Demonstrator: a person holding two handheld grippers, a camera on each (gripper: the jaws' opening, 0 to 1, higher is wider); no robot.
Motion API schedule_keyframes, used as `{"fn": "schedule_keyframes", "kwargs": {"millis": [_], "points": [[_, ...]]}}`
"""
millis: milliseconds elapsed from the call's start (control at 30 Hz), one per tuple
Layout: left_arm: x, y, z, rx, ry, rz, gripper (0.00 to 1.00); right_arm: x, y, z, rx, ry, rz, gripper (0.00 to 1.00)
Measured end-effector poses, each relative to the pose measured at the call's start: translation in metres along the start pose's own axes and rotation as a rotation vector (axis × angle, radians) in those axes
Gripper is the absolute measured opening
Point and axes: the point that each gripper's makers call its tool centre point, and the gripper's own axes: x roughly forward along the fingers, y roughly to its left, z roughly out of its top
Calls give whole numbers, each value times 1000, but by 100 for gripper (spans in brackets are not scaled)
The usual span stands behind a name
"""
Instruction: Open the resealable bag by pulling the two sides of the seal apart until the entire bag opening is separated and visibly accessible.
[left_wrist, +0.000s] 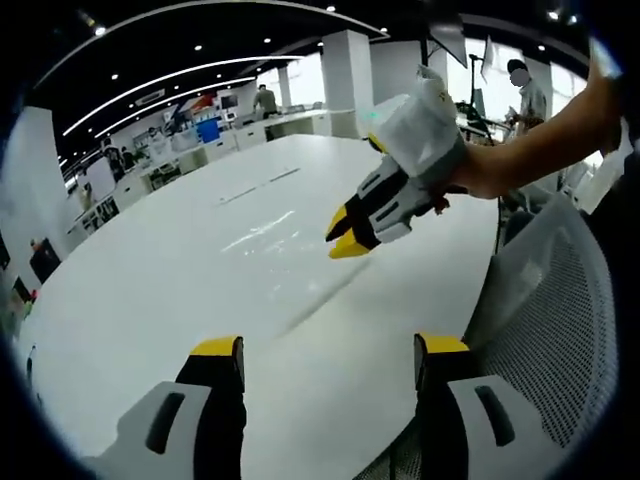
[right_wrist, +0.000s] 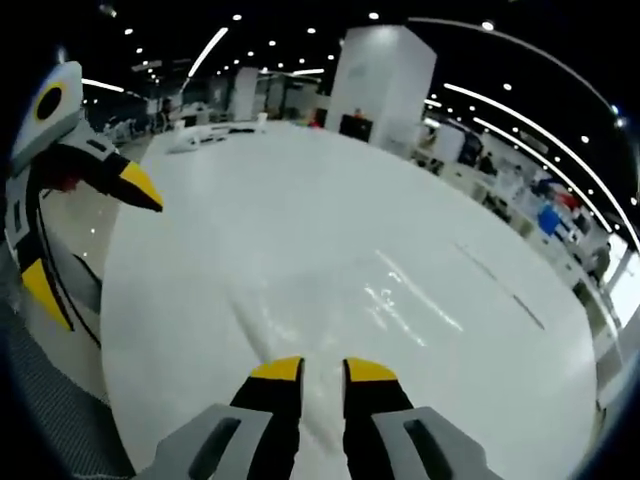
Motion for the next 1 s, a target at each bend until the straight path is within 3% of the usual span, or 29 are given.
{"fn": "schedule_keyframes", "kwargs": {"millis": [267, 467, 1000], "points": [[-8, 6, 4, -3, -12, 27, 68, -22, 2, -7, 70, -17, 5, 26], [-14, 10, 6, 11, -26, 49, 68, -47, -4, -14, 104, -24, -26, 31], [-27, 20, 9, -41, -65, 85, 72, -98, -9, -26, 219, -65, -79, 42]]}}
